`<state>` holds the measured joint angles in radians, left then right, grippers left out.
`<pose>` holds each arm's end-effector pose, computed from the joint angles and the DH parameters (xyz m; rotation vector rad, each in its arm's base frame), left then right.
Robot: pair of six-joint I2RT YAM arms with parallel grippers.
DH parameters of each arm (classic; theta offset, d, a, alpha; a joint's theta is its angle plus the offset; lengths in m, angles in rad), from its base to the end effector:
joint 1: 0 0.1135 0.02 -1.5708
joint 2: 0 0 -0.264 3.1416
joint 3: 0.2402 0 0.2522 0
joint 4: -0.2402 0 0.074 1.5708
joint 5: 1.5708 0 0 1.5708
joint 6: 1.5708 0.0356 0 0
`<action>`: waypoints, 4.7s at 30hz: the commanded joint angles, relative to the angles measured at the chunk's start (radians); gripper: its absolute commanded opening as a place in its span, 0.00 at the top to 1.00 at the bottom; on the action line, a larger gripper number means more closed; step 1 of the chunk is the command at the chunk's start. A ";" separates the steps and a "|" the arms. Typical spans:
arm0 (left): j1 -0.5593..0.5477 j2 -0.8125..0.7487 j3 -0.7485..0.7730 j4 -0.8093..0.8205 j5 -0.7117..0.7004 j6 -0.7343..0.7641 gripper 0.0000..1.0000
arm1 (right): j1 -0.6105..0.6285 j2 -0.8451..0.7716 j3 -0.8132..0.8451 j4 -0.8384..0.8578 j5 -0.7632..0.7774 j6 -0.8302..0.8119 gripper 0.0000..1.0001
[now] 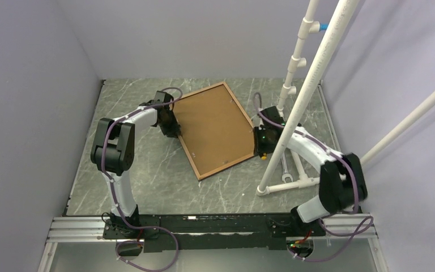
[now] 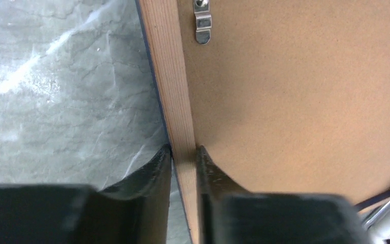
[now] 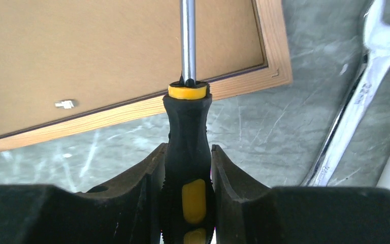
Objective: Take the photo out of the frame
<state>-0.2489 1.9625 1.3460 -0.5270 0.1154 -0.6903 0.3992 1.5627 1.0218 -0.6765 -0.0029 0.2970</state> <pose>0.3873 -0.1027 0.1653 -0.5751 2.7225 -0.4165 0.2733 0.1154 0.2000 -0.1440 2.8014 0.1747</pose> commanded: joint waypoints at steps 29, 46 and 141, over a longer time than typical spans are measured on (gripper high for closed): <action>-0.068 -0.107 -0.370 1.345 0.798 -0.509 0.17 | 0.083 0.063 0.129 0.490 -0.704 -0.090 1.00; -0.043 -0.099 -0.384 1.449 0.856 -0.581 1.00 | 0.123 -0.021 -0.006 0.651 -0.507 0.101 0.27; 0.031 -0.051 -0.216 0.131 0.069 -0.105 1.00 | -0.327 -0.369 -0.347 0.364 -0.385 0.141 1.00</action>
<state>-0.2157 1.8759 1.1561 -0.3977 0.2741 -0.8391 0.0906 1.2156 0.6987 -0.3916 -0.3275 0.4068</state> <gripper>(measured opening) 0.078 0.362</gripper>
